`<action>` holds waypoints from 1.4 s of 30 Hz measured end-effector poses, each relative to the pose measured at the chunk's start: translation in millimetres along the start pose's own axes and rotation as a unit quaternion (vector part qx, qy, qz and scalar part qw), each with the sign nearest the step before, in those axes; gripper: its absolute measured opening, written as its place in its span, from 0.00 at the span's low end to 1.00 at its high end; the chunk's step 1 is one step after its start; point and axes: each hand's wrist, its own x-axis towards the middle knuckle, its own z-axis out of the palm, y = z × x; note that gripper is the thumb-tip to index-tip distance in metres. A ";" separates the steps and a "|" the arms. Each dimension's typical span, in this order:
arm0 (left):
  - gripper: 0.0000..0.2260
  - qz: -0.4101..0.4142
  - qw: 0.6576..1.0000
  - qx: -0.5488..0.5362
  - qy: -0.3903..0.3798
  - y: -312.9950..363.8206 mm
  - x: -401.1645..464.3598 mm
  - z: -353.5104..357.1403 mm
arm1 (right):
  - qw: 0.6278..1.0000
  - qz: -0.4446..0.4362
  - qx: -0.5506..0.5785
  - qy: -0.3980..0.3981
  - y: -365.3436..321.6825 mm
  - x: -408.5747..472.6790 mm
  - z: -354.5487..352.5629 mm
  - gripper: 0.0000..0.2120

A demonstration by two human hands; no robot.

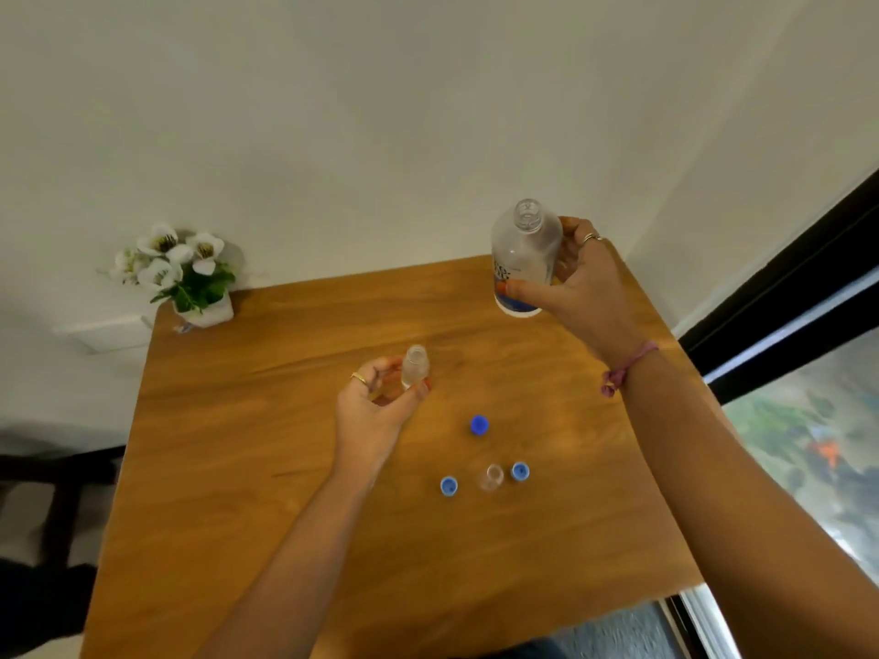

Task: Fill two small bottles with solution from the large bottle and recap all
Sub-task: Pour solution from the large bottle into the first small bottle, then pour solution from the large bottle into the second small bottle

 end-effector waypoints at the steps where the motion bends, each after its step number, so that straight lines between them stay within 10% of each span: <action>1: 0.15 -0.008 1.000 0.001 -0.005 -9.3 -2.3 -2.6 | 1.000 0.006 0.001 0.003 5.1 -3.0 4.6 0.39; 42: 0.21 -0.098 0.961 0.192 -0.175 -137.4 -39.7 -19.1 | 0.993 0.105 0.056 0.019 87.3 -39.5 54.7 0.39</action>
